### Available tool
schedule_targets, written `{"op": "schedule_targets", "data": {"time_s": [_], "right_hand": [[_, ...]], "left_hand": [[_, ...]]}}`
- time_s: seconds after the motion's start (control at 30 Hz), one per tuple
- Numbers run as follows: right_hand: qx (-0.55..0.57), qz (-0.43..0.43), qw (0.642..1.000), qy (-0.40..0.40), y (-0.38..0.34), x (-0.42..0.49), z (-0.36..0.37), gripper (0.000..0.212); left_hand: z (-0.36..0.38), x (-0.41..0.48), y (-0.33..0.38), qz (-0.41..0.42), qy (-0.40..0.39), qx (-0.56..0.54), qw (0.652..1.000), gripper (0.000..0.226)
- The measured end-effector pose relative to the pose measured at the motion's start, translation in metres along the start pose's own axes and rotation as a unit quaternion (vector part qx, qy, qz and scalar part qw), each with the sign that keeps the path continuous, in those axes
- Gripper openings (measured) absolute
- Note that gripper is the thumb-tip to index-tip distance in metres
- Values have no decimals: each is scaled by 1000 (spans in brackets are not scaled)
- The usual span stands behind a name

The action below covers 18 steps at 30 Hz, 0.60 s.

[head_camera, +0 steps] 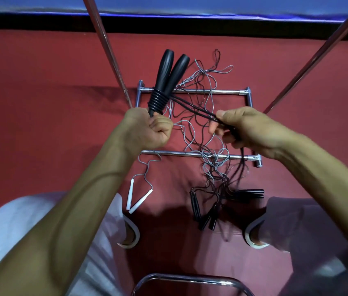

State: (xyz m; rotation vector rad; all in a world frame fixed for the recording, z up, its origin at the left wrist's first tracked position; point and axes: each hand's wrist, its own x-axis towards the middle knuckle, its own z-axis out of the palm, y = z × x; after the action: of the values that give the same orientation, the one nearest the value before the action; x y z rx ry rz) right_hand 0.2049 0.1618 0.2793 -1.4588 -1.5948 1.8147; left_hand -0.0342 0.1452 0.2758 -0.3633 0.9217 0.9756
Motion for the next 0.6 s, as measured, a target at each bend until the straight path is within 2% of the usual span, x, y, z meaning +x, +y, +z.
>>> {"op": "schedule_targets", "data": {"time_s": [0.03, 0.1, 0.2, 0.23, 0.27, 0.3, 0.33, 0.37, 0.4, 0.43, 0.5, 0.53, 0.57, 0.6], "right_hand": [[-94, -49, 994, 36, 3, 1, 2, 42], [-235, -143, 956, 101, 4, 0, 6, 32], [-346, -233, 894, 167, 2, -8, 12, 19], [-387, -243, 871, 183, 1, -9, 12, 21], [-405, -238, 863, 184, 1, -8, 11, 25], [-378, -220, 884, 165, 1, -6, 10, 30], [-294, -185, 929, 130, 0, -6, 10, 34], [-170, -136, 972, 87, -2, -6, 10, 36], [-41, -78, 995, 41, -6, -7, 11, 36], [65, -25, 998, 1, -10, -9, 13, 35], [163, 33, 985, -39, -13, -11, 15, 34], [181, 49, 981, -48, -13, -12, 16, 34], [190, 64, 978, -52, -12, -14, 17, 33], [195, 76, 976, -54, -13, -15, 18, 33]], "left_hand": [[0, -1, -1, 5, 1, -2, 1000, 34], [0, -1, -3, 16, 9, -9, 1000, 33], [-1, 0, -2, 20, 23, -6, 1000, 35], [-2, 1, -3, 21, 23, -1, 999, 37], [-3, 3, -4, 26, 30, 5, 999, 39], [-3, 5, -5, 34, 32, 11, 999, 41], [-4, 7, -8, 46, 44, 24, 998, 41], [-4, 10, -11, 65, 56, 42, 995, 43], [-4, 13, -15, 94, 72, 65, 991, 44], [-5, 18, -18, 128, 92, 88, 983, 44], [-1, 23, -21, 229, 150, 166, 947, 39], [0, 24, -22, 291, 192, 232, 908, 38], [0, 27, -22, 357, 249, 304, 847, 44], [0, 30, -22, 419, 304, 379, 767, 46]]}}
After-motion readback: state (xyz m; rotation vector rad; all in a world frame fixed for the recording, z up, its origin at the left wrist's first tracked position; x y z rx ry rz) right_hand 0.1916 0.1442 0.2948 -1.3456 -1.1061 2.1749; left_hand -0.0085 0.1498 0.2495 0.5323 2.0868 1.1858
